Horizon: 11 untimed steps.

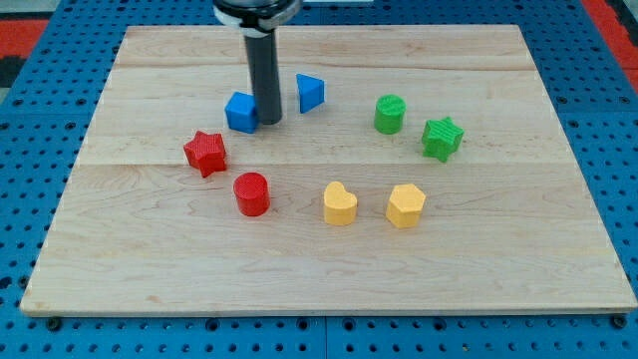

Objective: Push the green circle horizontal to the triangle

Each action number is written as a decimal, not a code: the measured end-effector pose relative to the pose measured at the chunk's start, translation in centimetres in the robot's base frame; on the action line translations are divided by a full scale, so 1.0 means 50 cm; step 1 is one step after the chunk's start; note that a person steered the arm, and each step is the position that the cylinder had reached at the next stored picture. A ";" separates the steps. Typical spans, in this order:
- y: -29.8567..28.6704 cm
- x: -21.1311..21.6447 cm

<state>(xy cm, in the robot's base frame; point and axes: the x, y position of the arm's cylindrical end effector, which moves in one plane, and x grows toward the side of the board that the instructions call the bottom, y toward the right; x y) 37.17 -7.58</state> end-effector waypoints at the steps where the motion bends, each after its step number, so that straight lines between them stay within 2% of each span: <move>1: 0.021 0.023; 4: 0.264 0.053; 5: 0.289 0.054; 7: 0.333 0.001; 11: 0.284 0.019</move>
